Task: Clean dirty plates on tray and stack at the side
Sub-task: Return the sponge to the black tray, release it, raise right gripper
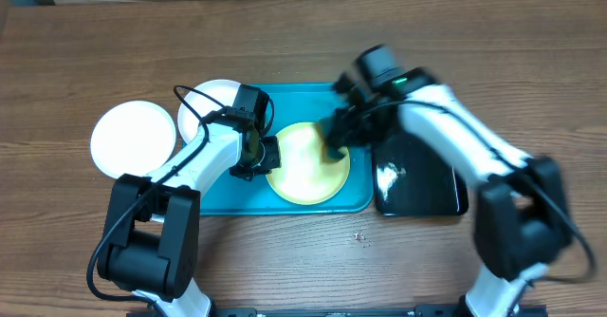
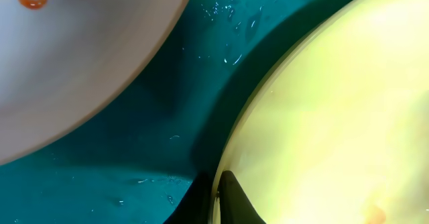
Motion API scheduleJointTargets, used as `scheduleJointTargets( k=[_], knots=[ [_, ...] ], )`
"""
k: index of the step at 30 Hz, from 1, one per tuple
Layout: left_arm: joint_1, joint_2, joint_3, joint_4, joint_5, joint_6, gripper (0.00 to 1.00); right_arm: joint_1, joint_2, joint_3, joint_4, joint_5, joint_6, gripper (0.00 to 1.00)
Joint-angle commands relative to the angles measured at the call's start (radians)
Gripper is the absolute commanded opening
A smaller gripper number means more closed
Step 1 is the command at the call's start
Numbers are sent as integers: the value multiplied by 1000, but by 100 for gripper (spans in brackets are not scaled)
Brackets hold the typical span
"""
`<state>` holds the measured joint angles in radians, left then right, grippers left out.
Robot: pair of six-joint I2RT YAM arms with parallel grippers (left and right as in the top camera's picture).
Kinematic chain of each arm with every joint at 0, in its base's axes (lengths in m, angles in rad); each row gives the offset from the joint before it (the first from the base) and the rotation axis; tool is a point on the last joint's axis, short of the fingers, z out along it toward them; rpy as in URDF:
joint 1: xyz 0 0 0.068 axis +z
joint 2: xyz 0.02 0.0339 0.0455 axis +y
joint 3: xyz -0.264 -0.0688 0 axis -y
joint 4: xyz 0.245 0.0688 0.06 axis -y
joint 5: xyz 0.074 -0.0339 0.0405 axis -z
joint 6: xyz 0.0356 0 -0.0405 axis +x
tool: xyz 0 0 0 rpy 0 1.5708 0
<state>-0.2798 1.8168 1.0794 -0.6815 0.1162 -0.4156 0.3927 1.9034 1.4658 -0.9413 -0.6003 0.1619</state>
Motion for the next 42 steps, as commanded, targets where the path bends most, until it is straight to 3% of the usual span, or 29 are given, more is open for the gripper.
scheduleJointTargets(
  k=[1, 10, 19, 20, 22, 23, 26, 31, 33, 38, 42],
  knots=[
    [-2, 16, -11, 2, -11, -11, 8, -129, -114, 34, -78, 1, -59, 4],
    [-2, 16, -11, 2, -11, -10, 20, -286, -118, -40, -167, 269, -58, 4],
    [-4, 16, -11, -3, -11, -10, 25, -284, -118, -294, 82, 376, -21, 4],
    [-5, 16, -11, -2, -11, -10, 25, -284, -118, -310, 101, 376, -21, 19],
    [-5, 16, -11, -2, -11, -10, 32, -284, -118, -321, 113, 371, -21, 34],
    [-6, 16, -11, -2, -11, -10, 39, -284, -119, -318, 110, 368, -21, 38],
    [-10, 16, -11, -3, -11, -10, 47, -288, -126, -276, 78, 370, -29, 49],
    [-18, 16, -11, -6, -11, -10, 49, -336, -129, -85, -79, 377, -28, 56],
    [-21, 16, -11, -5, -12, -10, 49, -371, -129, 3, -149, 398, -14, 75],
    [-34, 16, -12, -3, -13, -10, 47, -494, -129, 151, -241, 468, 40, 98],
    [-52, 16, -12, -11, -15, -11, 25, -569, -127, 151, -249, 469, 40, 100]
  ],
)
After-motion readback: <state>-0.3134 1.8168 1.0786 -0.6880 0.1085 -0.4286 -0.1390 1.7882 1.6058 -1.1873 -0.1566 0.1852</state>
